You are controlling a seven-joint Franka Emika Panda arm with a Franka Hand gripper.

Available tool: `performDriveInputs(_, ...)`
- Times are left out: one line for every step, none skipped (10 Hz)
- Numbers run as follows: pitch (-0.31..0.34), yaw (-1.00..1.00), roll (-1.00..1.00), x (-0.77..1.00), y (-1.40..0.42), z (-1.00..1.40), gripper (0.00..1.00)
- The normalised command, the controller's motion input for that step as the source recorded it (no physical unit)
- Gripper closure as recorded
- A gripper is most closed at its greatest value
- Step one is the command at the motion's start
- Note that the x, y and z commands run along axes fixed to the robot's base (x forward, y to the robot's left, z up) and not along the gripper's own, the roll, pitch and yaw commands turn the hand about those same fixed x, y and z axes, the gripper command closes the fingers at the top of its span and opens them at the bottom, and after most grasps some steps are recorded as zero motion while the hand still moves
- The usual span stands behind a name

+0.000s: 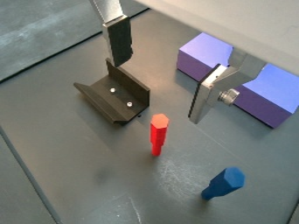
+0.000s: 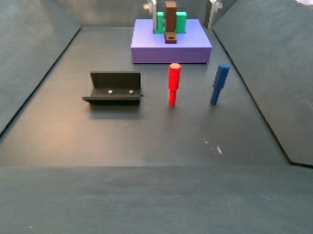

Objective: Pick up the blue object. Move up. Move to above the board. Insert the blue object.
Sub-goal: Pick up the blue object.

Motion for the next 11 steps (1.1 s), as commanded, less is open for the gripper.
performDriveInputs(0.0, 0.0, 0.0, 0.0, 0.0, 0.0, 0.0)
performDriveInputs(-0.004, 0.0, -0.05, -0.06, 0.0, -0.11, 0.0)
performDriveInputs(-0.104, 0.0, -0.05, -0.51, -0.07, -0.23, 0.0)
performDriveInputs(-0.114, 0.18, 0.01, -0.58, -0.35, -0.3, 0.0)
performDriveInputs(-0.107, 0.1, 0.0, -0.61, -0.31, -0.32, 0.0)
performDriveInputs(-0.103, 0.05, 0.0, -0.63, -0.25, -0.32, 0.0)
performDriveInputs(-0.109, 0.0, 0.0, -0.71, -0.28, -0.25, 0.0)
performDriveInputs(-0.083, -0.01, -0.04, -0.54, -0.05, -0.26, 0.0)
performDriveInputs(-0.047, -0.03, -0.01, -0.31, 0.0, -0.17, 0.0)
performDriveInputs(0.0, 0.0, 0.0, -0.05, 0.0, -0.04, 0.0)
performDriveInputs(0.0, 0.0, 0.0, -0.02, 0.0, -0.01, 0.0)
